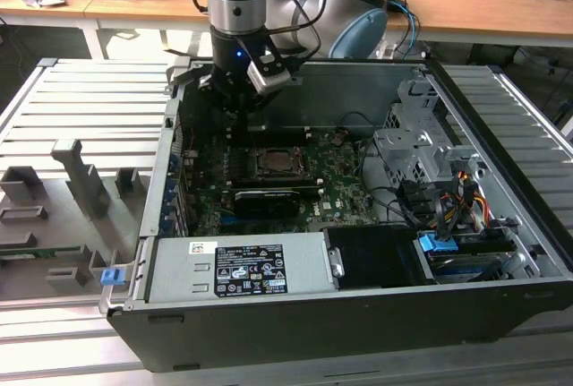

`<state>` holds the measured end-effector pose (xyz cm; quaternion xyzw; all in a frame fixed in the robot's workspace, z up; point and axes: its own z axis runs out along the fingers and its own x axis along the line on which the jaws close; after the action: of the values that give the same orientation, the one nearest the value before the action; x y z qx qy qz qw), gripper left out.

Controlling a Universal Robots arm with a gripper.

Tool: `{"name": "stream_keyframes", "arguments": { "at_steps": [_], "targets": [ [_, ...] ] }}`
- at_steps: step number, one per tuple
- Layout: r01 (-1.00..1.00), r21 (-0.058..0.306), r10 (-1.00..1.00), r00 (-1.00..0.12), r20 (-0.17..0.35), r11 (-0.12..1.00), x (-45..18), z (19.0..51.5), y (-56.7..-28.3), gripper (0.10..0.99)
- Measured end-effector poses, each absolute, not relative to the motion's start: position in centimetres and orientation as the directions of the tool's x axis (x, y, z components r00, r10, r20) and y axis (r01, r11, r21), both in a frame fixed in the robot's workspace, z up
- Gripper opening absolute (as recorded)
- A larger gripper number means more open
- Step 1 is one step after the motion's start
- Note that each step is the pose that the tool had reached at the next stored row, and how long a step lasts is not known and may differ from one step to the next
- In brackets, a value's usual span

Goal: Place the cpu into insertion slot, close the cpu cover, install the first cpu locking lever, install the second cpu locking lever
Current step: 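Install the first cpu locking lever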

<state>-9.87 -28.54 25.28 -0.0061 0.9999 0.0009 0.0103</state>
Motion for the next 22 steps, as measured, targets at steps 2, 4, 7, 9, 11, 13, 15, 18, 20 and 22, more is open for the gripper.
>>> {"name": "stream_keyframes", "arguments": {
  "at_steps": [2, 4, 7, 9, 11, 13, 15, 18, 20, 22],
  "targets": [
    [-0.012, 0.002, -0.012, -1.0, -0.021, 1.0, -9.8, 25.3, -28.5, 0.106],
    [-0.012, 0.002, -0.012, -1.0, -0.021, 1.0, -9.8, 25.3, -28.5, 0.106],
    [-0.012, 0.002, -0.012, -1.0, -0.021, 1.0, -9.5, 25.3, -28.5, 0.106],
    [-0.012, 0.002, -0.012, -1.0, -0.021, 1.0, -9.4, 25.3, -28.5, 0.106],
    [-0.012, 0.002, -0.012, -1.0, -0.021, 1.0, -9.3, 25.2, -28.5, 0.106],
    [-0.012, 0.002, -0.012, -1.0, -0.021, 1.0, -9.2, 25.2, -28.5, 0.106],
    [-0.012, 0.002, -0.012, -1.0, -0.021, 1.0, -9.1, 25.2, -28.5, 0.106],
    [-0.012, 0.001, -0.012, -1.0, -0.021, 1.0, -9.0, 25.2, -28.5, 0.106],
    [-0.012, 0.001, -0.012, -1.0, -0.021, 1.0, -8.9, 25.2, -28.5, 0.106],
    [-0.012, 0.0, -0.012, -1.0, -0.021, 1.0, -8.8, 25.2, -28.5, 0.106]
  ]
}}
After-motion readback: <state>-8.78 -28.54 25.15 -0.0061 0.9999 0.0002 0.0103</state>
